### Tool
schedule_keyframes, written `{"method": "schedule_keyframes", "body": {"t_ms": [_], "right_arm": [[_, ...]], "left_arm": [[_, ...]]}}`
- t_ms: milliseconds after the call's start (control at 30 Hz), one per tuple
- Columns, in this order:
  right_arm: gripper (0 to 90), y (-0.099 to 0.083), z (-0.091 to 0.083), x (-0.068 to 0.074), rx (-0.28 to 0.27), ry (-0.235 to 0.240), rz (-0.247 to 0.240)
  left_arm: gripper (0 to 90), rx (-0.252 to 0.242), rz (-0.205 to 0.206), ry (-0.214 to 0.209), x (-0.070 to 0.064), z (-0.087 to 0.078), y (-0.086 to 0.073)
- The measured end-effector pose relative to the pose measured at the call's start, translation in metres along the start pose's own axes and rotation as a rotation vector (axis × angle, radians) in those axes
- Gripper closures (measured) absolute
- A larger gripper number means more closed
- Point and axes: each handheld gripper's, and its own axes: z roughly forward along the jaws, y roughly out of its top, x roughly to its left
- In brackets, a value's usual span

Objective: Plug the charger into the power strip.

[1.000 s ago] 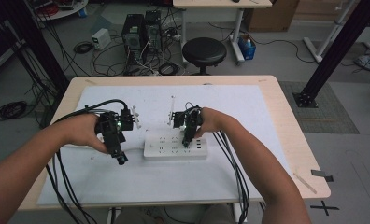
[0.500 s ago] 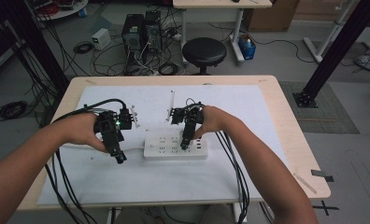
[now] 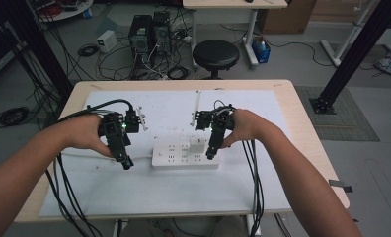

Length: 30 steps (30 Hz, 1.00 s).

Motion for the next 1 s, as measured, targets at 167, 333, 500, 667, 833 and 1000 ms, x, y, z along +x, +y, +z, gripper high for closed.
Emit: {"method": "schedule_keyframes", "body": {"t_ms": [167,333,500,667,833,1000], "right_arm": [[12.4,-0.018,-0.018,0.009,0.008,-0.02,0.015],[12.4,-0.038,-0.036,0.016,0.007,-0.027,0.027],[12.3,-0.051,-0.052,0.027,0.024,-0.048,0.037],[12.3,-0.063,-0.067,0.033,0.036,-0.057,0.058],[12.3,-0.07,-0.076,0.037,0.026,-0.071,0.082],[12.3,-0.069,-0.073,0.039,0.027,-0.068,0.081]], "left_arm": [[20.3,-0.011,0.001,0.004,-0.002,-0.012,-0.002],[20.3,-0.017,-0.013,0.011,-0.003,-0.021,-0.005],[20.3,-0.012,-0.015,0.008,-0.004,-0.025,-0.003],[20.3,-0.023,-0.01,0.006,-0.008,-0.03,0.002],[20.3,-0.027,-0.005,0.019,-0.009,-0.031,0.004],[20.3,-0.02,0.007,0.016,-0.01,-0.029,0.005]]}}
